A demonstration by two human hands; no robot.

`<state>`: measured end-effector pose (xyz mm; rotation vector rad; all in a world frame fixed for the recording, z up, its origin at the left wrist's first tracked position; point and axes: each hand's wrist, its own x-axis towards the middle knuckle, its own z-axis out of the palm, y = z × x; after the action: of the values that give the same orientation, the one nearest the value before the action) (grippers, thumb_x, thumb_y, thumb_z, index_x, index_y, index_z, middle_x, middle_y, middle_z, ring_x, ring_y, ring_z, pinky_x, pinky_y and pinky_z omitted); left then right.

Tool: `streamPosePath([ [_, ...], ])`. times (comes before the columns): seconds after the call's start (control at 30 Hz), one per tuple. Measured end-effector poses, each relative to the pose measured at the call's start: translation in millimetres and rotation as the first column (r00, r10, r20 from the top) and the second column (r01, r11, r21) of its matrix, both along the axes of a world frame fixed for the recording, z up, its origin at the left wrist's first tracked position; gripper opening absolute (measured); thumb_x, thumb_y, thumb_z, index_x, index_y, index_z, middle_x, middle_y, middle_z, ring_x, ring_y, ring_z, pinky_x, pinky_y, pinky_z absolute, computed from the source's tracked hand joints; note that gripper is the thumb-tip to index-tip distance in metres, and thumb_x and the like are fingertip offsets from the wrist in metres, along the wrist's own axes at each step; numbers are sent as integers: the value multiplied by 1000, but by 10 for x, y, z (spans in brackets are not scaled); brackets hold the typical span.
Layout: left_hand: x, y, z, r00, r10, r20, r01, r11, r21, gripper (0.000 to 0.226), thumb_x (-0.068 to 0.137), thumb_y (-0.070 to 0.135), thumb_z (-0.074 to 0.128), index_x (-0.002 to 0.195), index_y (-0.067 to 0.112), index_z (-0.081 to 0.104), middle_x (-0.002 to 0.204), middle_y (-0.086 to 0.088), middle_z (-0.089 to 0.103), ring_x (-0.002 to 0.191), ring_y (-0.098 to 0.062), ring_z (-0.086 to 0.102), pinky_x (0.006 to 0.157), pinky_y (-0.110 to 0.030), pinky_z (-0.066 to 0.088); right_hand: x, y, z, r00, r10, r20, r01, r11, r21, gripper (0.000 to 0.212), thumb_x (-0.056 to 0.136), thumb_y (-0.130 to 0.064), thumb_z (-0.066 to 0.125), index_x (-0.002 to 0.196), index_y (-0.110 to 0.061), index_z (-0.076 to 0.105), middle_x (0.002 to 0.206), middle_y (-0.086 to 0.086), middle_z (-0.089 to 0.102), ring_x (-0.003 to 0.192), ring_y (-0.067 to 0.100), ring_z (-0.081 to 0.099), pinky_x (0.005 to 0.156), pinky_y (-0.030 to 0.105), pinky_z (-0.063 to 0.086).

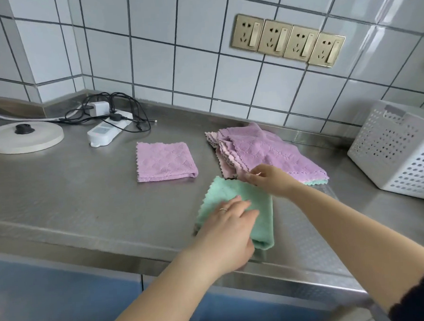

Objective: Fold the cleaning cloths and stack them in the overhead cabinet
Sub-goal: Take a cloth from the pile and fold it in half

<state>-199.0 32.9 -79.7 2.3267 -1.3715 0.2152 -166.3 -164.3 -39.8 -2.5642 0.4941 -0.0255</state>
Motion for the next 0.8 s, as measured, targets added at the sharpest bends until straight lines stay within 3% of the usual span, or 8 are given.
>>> streamPosePath([
  [0.07,-27,-94,19,995,18,-102,-5,992,129,57,86,16,45,141,18,34,155,-4,21,145,-20,11,115,-48,17,-99,-114,-57,999,-41,18,37,985,169,22,88,-44,58,97,-24,61,102,0,63,96,17,58,83,31,47],
  [0.17,-64,-213,-20,990,70,-120,-45,979,199,58,91,20,42,145,27,23,157,1,12,145,-20,4,112,-59,9,-170,-172,-92,997,-52,61,35,965,261,12,85,-34,66,92,-25,65,98,0,66,91,14,60,86,31,49],
  [0.37,-105,-279,-12,985,118,-125,-66,932,356,59,94,31,36,148,31,11,159,1,-1,145,-22,-7,111,-64,-6,-133,-71,-125,994,-15,111,-6,983,181,13,83,-14,70,96,-16,68,85,-4,66,79,8,59,64,15,42],
  [0.5,6,-225,246,951,108,-291,28,904,426,77,89,43,37,150,19,-4,159,-2,-8,145,-19,-9,116,-53,-4,-226,30,-155,975,-58,213,70,996,-52,25,90,-20,59,113,-18,65,113,0,67,102,15,61,84,24,44],
  [0.57,196,-237,361,944,131,-301,-32,949,313,72,93,36,33,150,13,-6,158,-8,-6,146,-20,-4,118,-44,-1,-339,168,-157,970,-40,240,69,991,-112,37,93,-21,49,129,-19,55,135,2,53,120,21,52,99,32,40],
  [0.63,396,-270,347,972,154,-176,-106,961,255,65,96,28,28,150,10,-4,159,-8,-2,146,-19,0,119,-42,0,-451,358,-194,987,32,159,1,980,-198,46,93,-22,45,138,-19,42,148,2,36,136,21,35,111,47,28],
  [0.7,505,-290,222,983,169,-74,-136,934,330,60,97,29,26,149,10,2,159,-7,1,146,-18,2,119,-42,1,-549,529,-287,998,68,18,-60,958,-281,52,94,-31,41,144,-21,30,156,-3,19,144,16,14,113,59,12],
  [0.8,533,-259,25,976,208,-59,-167,900,403,57,98,32,24,150,14,7,159,-3,-1,146,-16,0,118,-42,0,-641,574,-452,996,59,-71,-80,936,-344,57,96,-47,31,147,-28,19,158,-7,7,146,12,-1,112,61,2],
])
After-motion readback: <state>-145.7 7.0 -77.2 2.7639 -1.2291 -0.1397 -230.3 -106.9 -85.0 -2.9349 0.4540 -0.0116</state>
